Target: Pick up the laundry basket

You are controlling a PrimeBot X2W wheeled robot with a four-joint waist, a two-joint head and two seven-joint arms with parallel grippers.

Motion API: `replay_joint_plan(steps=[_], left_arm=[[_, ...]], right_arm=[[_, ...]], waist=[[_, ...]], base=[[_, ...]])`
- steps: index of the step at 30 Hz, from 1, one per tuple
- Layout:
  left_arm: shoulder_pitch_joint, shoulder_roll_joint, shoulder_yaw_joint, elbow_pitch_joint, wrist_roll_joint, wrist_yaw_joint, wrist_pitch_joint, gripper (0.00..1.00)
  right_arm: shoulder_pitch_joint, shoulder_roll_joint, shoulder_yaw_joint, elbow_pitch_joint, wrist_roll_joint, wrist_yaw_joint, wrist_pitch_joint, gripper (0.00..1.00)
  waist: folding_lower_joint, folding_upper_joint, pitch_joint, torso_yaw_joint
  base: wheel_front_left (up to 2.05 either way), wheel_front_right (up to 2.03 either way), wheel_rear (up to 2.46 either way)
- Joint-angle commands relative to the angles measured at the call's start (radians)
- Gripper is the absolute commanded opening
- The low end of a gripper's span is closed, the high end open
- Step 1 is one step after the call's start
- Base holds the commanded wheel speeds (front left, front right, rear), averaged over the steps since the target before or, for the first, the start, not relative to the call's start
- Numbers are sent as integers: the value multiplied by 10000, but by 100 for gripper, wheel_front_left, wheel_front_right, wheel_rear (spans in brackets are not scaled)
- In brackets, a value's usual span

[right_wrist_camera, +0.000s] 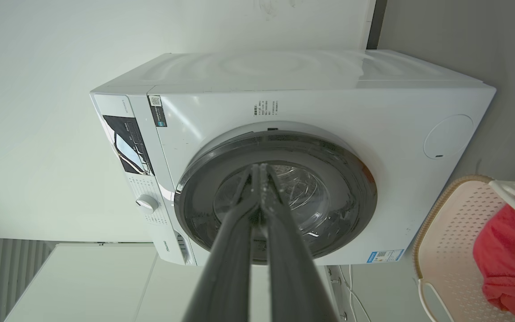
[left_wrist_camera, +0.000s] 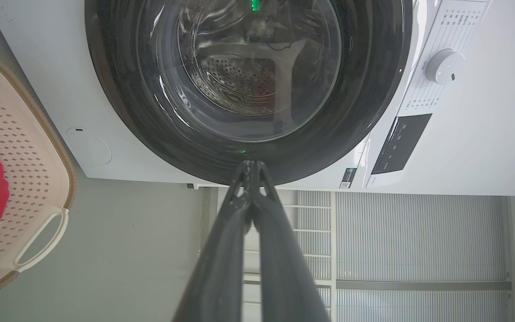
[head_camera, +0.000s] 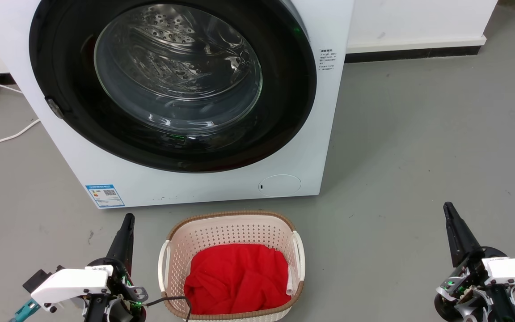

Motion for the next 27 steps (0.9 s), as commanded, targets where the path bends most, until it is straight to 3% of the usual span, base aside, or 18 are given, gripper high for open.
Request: replay_joint_plan(steps=[1,22,23,27], left_arm=[[-89,31,19,5,-5,-37,25,0],[-89,31,18,5,-6,-37,24,0],[0,0,0,-1,-2,0,-1,100],[174,-35,-68,164,22,11,-79,100]], right_arm=[[-106,20,-14,8,-47,0,19,0],[-106,22,-16,8,-51,0,21,0],[0,2,-4,2,-1,0,1,100],[190,27,31,194,-45,0,-76,100]], waist=[[0,0,0,0],[0,0,0,0],[0,0,0,0],[0,0,3,0]], base=[[0,0,0],[0,0,0],[0,0,0],[0,0,0]])
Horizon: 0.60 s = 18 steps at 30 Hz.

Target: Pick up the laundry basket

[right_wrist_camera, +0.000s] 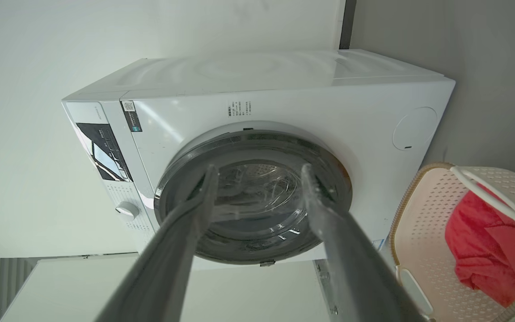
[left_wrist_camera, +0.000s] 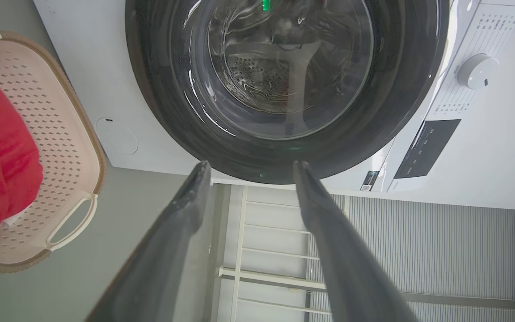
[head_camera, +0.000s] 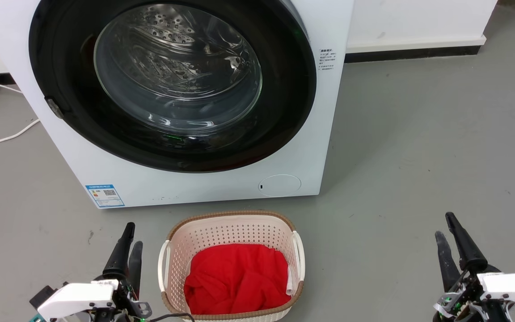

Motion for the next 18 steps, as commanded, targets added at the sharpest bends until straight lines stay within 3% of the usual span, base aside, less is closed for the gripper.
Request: replay_joint_plan(steps=[1,7,18], left_arm=[[-168,23,-26,-201,64,-3,-87,100],[-184,29,27,-356,901,-5,-394,100],[-175,39,26,-853,3219,139,-906,100]], right_arm=[[-171,-18,12,-168,-90,2,-91,100],[-162,-20,-68,-304,-908,2,-399,100],[-21,-23,104,-930,-3758,2,-909,100]], waist=[[0,0,3,0],[0,0,22,0],[0,0,62,-3]], base=[[0,0,0],[0,0,0],[0,0,0]])
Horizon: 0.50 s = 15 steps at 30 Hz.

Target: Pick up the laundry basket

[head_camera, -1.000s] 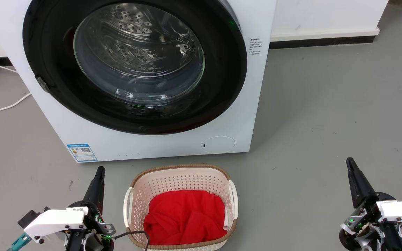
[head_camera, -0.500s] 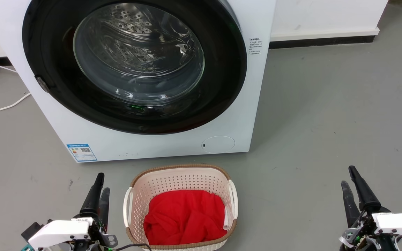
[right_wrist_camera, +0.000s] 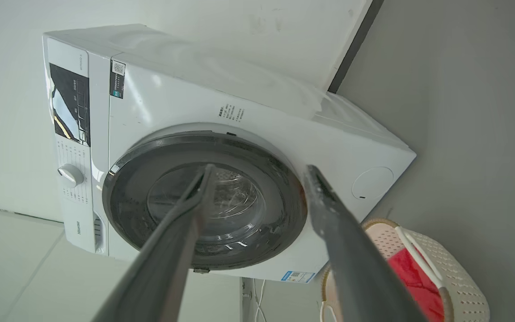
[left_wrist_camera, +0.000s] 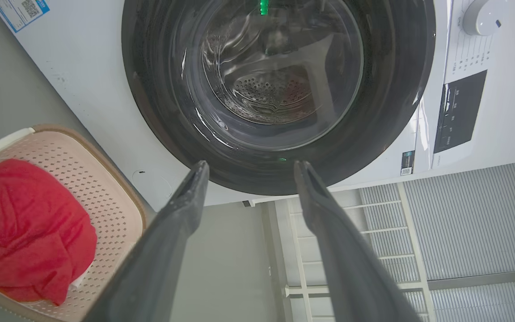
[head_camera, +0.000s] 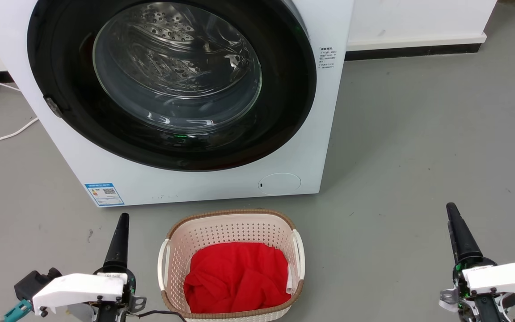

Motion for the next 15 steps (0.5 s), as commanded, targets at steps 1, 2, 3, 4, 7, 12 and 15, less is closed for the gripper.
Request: replay_joint_plan(steps=[1,2,3,4,7,12,15], left_arm=[[-195,44,-28,-256,430,30,-106,100],[-186,45,-50,-298,645,76,-150,100],[-179,45,-74,-344,845,121,-191,100],[-172,46,-106,-392,1053,159,-234,100],[-140,49,-209,-500,1644,262,-355,100],[-96,53,-319,-610,2518,400,-550,100],[-77,54,-362,-662,2993,466,-665,100]], right_arm=[[-69,-29,56,-279,-495,2,-97,100],[-55,-29,83,-331,-742,2,-138,100],[-42,-29,107,-387,-985,2,-181,100],[-28,-30,135,-441,-1246,2,-223,100],[17,-30,246,-593,-2061,2,-344,100],[78,-32,379,-740,-3214,2,-543,100],[117,-33,419,-798,-3771,2,-656,100]], waist=[[0,0,3,1],[0,0,6,3],[0,0,9,5],[0,0,12,6],[0,0,21,11],[0,0,34,12],[0,0,40,10]], base=[[0,0,0],[0,0,0],[0,0,0],[0,0,0],[0,0,0],[0,0,0],[0,0,0]])
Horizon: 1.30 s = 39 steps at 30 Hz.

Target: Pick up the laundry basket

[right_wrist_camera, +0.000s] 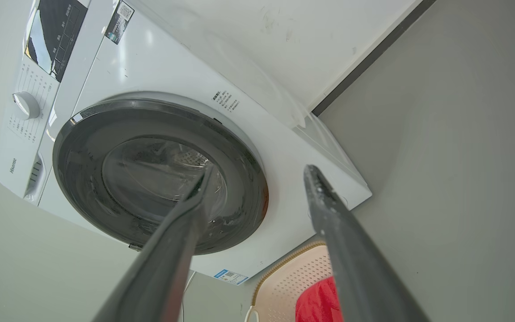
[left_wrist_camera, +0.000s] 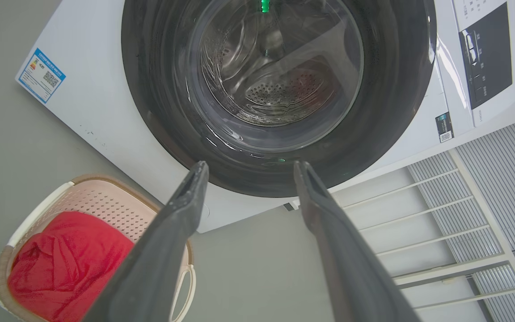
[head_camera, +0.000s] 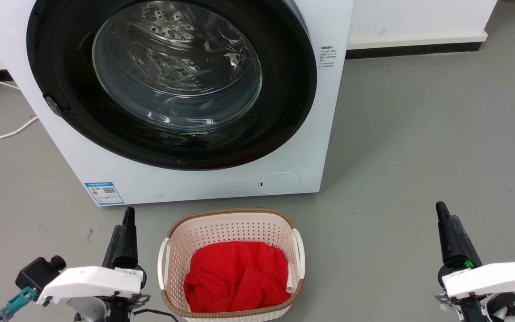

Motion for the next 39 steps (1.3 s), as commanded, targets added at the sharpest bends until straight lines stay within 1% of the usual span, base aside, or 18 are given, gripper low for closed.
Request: replay_joint_plan(steps=[1,15,27,39], left_arm=[[-70,46,-20,-204,366,43,-109,100],[-2,55,-174,-444,2242,97,-588,100],[66,62,-248,-507,3582,96,-948,100],[122,68,-300,-560,4731,128,-1246,100]], right_arm=[[-81,-33,34,-229,-424,2,-114,100],[62,-36,131,-468,-2555,3,-593,100],[207,-39,181,-660,-4077,2,-955,100],[306,-42,215,-810,-5306,2,-1254,100]], waist=[[0,0,3,-1],[0,0,41,8],[-1,0,79,16],[-1,0,113,20]], base=[[0,0,0],[0,0,0],[0,0,0],[0,0,0]])
